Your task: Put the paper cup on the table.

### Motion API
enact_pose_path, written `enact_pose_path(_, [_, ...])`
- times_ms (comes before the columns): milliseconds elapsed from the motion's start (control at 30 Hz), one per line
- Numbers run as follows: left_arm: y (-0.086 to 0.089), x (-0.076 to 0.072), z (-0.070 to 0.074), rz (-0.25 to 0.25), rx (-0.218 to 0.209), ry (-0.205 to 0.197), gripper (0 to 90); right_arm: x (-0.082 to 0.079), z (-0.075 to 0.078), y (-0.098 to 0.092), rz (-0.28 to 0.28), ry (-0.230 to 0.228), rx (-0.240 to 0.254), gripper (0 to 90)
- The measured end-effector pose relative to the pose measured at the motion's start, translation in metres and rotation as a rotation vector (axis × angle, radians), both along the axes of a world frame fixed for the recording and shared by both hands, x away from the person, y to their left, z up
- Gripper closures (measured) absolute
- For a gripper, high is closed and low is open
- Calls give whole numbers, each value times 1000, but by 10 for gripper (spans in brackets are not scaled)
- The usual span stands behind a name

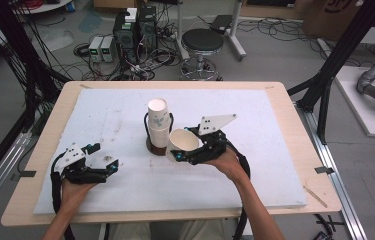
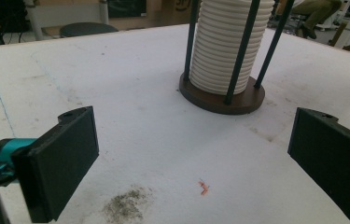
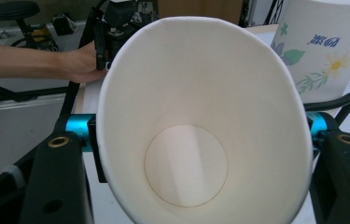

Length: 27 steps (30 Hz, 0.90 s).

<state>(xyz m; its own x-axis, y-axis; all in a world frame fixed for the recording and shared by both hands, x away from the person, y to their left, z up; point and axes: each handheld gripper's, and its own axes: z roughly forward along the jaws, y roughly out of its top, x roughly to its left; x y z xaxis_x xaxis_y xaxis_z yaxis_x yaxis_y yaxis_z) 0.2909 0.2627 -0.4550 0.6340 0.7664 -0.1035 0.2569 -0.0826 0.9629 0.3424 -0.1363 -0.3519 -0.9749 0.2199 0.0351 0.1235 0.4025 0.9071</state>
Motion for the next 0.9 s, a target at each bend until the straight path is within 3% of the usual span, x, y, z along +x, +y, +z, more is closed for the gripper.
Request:
enact_pose_path(333, [0, 0, 0, -2, 1, -3, 17, 2, -12, 15, -22, -23, -91, 336])
enact_pose_path(900, [0, -1, 0, -3, 4, -5, 18, 3, -36, 37, -5, -16, -229, 335])
